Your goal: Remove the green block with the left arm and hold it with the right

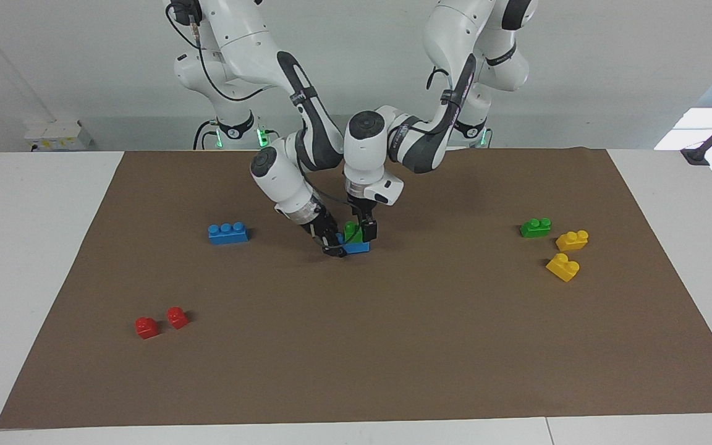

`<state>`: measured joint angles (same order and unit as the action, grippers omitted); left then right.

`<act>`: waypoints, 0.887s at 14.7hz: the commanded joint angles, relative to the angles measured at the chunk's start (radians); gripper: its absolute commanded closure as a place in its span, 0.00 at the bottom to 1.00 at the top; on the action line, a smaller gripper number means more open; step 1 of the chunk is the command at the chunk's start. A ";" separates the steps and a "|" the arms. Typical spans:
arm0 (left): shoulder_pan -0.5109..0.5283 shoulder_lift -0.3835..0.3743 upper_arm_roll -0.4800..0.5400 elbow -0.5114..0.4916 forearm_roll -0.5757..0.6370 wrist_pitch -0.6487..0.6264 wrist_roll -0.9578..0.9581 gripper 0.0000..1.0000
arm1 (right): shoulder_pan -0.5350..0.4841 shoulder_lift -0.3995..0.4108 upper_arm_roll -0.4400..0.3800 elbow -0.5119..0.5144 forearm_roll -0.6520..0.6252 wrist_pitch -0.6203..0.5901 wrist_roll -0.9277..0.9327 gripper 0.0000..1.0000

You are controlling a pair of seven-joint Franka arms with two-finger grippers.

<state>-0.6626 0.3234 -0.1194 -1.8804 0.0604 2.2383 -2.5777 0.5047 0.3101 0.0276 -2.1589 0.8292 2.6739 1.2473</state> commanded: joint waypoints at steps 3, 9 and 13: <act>0.000 -0.017 0.001 -0.025 0.018 0.036 -0.002 0.24 | 0.018 0.015 -0.002 0.008 0.028 0.014 -0.026 1.00; 0.001 -0.050 0.003 -0.025 0.018 0.026 -0.009 1.00 | 0.020 0.015 -0.002 0.007 0.028 0.017 -0.031 1.00; 0.011 -0.108 0.003 -0.026 0.018 -0.037 -0.006 1.00 | 0.020 0.015 -0.002 0.008 0.028 0.017 -0.031 1.00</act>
<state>-0.6612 0.2852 -0.1122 -1.8804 0.0756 2.2502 -2.5728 0.5132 0.3105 0.0271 -2.1583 0.8292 2.6746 1.2309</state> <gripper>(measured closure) 0.648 0.630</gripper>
